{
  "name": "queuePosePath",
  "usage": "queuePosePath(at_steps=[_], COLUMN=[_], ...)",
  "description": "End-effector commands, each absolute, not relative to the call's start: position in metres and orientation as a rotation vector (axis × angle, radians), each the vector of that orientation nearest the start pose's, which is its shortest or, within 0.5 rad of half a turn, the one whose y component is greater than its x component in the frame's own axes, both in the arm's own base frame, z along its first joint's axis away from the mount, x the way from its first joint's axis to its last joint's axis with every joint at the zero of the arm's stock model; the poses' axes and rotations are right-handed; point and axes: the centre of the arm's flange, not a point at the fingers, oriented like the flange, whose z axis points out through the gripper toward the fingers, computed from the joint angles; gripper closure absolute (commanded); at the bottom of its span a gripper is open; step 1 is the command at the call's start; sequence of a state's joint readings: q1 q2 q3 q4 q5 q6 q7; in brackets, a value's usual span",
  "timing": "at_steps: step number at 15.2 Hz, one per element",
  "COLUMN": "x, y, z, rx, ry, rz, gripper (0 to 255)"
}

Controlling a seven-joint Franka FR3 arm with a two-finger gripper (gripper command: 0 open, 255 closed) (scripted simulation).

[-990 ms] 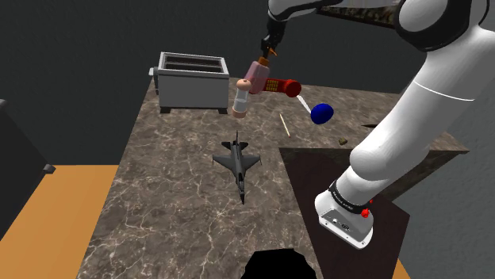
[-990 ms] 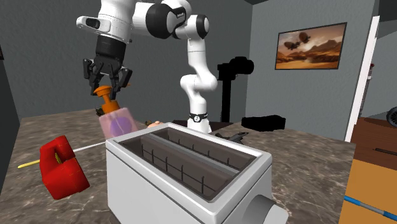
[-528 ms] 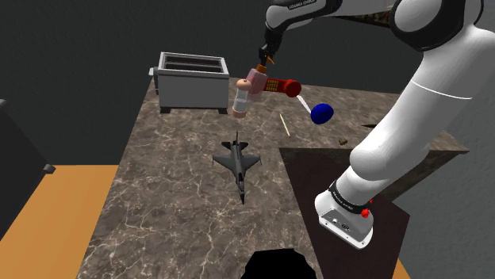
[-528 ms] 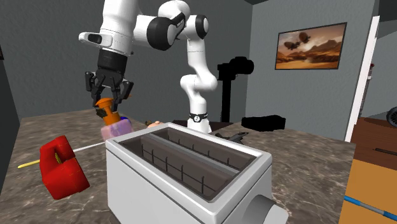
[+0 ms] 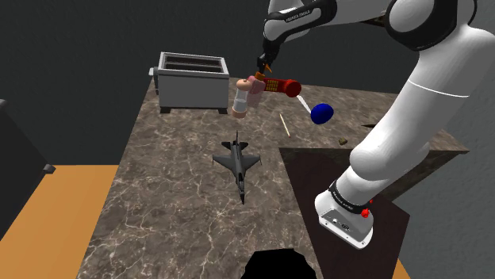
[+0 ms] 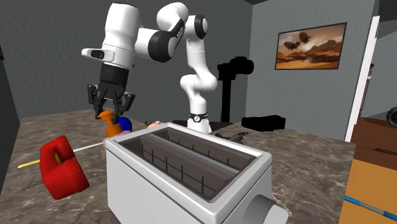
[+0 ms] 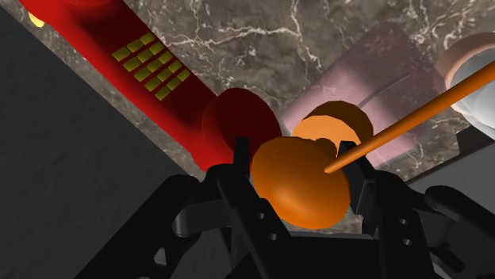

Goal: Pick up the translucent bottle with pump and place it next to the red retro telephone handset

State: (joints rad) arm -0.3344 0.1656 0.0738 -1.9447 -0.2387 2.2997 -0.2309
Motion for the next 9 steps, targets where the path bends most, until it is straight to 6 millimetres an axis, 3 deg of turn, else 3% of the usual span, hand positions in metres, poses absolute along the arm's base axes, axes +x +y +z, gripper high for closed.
queuePosePath(at_steps=[1,6,7,9], x=[0.5902,0.5901,0.5901,0.5901], y=[-0.1639,-0.1639,-0.1639,-0.1639], z=[0.4155,0.4155,0.4155,0.4155], rx=[-3.349,-3.349,-3.349,-3.349], ry=[-0.185,-0.185,-0.185,-0.185], rz=[-0.237,-0.237,-0.237,-0.237], gripper=[255,255,0,0])
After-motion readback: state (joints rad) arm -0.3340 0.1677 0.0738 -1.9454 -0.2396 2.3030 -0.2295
